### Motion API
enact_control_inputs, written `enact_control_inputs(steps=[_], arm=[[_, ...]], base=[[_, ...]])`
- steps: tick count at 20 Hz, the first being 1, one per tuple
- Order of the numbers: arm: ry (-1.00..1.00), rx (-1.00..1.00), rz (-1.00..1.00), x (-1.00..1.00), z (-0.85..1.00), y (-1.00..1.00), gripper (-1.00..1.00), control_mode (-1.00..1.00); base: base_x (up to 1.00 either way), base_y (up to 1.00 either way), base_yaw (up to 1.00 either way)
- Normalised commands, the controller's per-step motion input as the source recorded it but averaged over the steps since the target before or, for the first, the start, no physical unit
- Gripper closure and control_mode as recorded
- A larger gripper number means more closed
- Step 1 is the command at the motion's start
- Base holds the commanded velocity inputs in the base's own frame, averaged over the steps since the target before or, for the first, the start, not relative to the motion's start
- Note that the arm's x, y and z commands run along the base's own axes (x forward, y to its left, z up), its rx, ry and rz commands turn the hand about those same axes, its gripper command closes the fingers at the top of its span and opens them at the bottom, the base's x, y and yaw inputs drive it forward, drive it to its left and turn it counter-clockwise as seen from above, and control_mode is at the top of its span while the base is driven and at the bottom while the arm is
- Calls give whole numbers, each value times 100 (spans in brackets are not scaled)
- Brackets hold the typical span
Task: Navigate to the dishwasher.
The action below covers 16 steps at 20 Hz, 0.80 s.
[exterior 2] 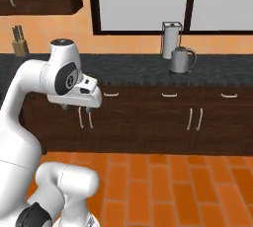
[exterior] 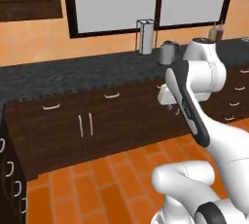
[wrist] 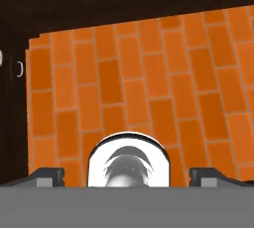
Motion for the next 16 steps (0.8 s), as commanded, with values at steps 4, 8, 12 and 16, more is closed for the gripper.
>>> enact_control_inputs(steps=[4,8,12,16], arm=[[0,0,0,0,0,0,-100,100],[0,0,0,0,0,0,-100,100],[0,0,0,0,0,0,-100,100],[0,0,0,0,0,0,-100,100]], base=[[30,0,-57],[42,0,-58],[58,0,-53],[69,0,-54]])
